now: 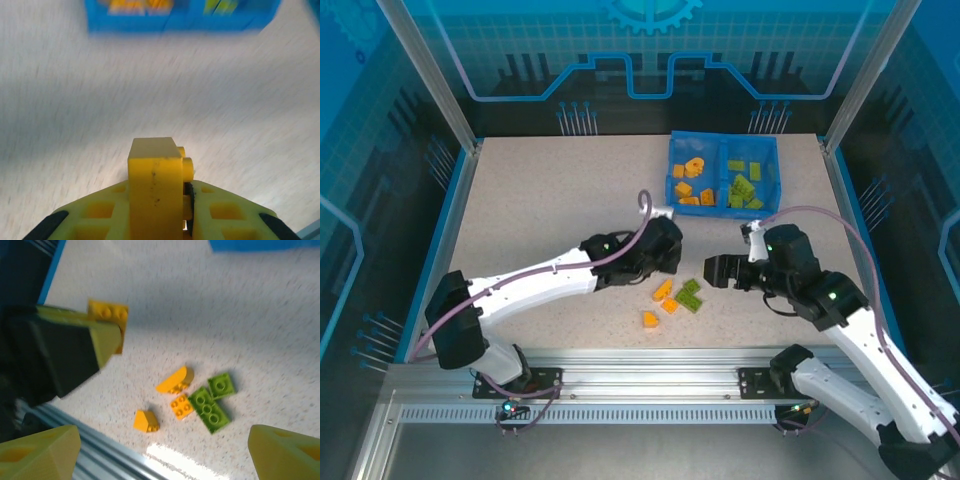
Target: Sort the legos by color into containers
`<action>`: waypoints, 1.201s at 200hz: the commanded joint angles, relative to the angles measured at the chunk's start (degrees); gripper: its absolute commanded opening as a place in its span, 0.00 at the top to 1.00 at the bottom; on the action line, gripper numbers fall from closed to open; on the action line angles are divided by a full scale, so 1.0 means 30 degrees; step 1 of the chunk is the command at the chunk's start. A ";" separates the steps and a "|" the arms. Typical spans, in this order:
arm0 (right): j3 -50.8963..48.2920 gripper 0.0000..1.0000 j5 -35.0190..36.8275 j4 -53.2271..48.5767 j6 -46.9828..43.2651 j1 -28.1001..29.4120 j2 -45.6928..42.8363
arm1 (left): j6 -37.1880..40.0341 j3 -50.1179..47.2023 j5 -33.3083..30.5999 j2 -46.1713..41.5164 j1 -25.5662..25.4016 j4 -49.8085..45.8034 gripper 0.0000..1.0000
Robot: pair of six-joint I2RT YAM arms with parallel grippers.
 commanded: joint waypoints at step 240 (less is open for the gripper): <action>0.0127 0.06 0.1978 -0.1591 0.1769 0.0225 -0.2760 | 0.6586 1.6000 0.3141 1.3014 0.4174 0.2405 0.58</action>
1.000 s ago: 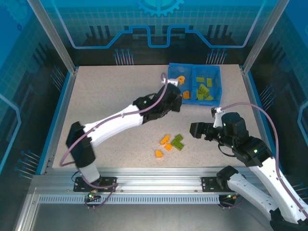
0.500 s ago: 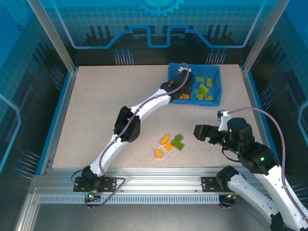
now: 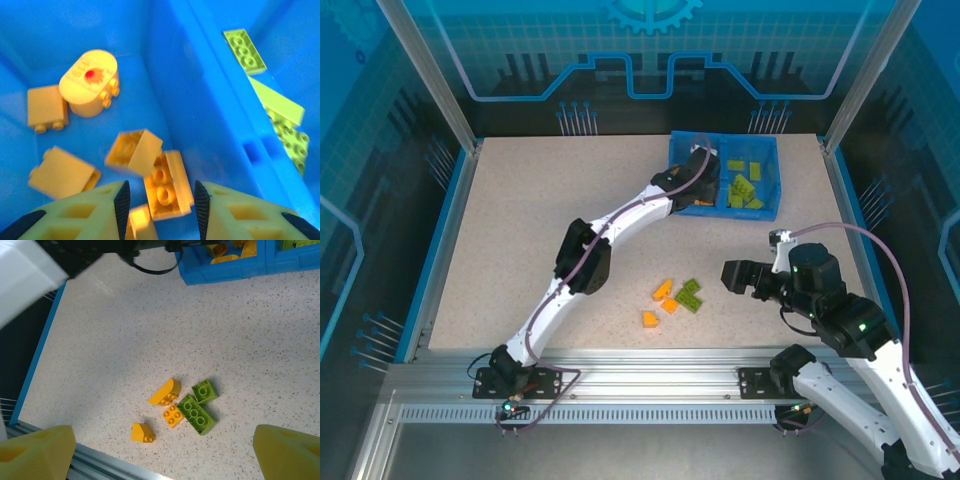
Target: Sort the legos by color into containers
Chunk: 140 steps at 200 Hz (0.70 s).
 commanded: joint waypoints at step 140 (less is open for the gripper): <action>-0.3209 0.04 -0.1080 0.3979 0.4932 0.1660 0.9778 | 1.1124 -2.6839 0.6811 -3.0557 -0.6602 0.0022 0.41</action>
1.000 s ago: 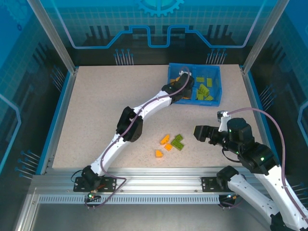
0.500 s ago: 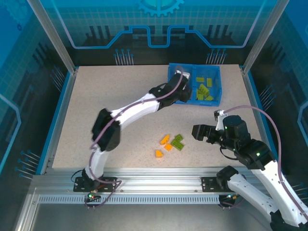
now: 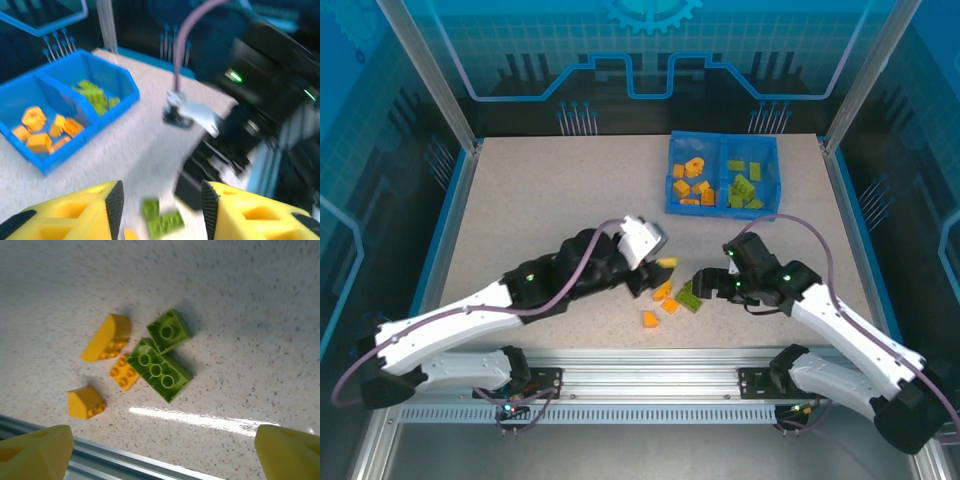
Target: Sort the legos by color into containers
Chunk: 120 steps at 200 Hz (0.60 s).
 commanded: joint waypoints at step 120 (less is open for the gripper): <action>0.1938 0.23 0.1761 0.3623 0.8241 0.0496 0.9596 | 1.1498 -0.4970 0.5057 -0.5080 -0.0139 -0.6904 0.20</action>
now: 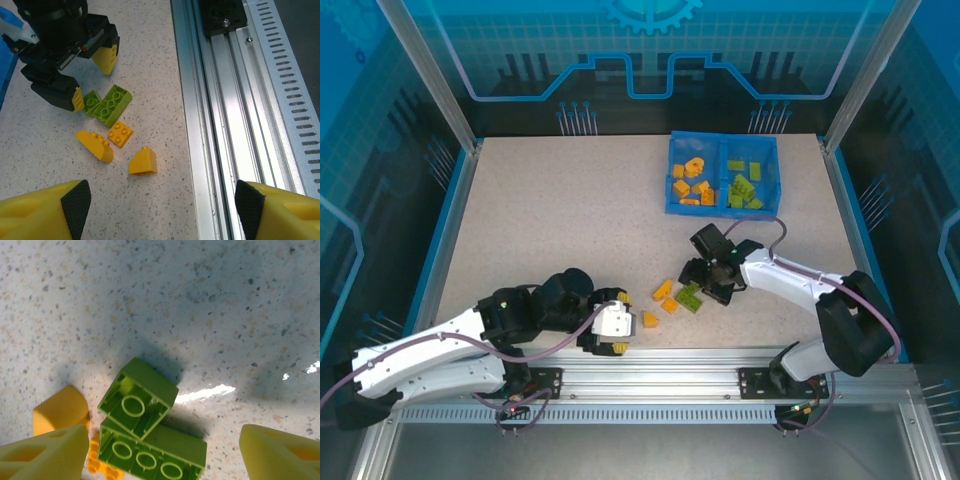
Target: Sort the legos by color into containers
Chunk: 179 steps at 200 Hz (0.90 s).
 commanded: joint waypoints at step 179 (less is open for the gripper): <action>0.2132 0.81 0.6553 -0.1398 -0.2301 -0.0549 -0.3923 | 0.1751 -0.1621 -0.1103 -0.3731 -0.0016 0.1029 0.01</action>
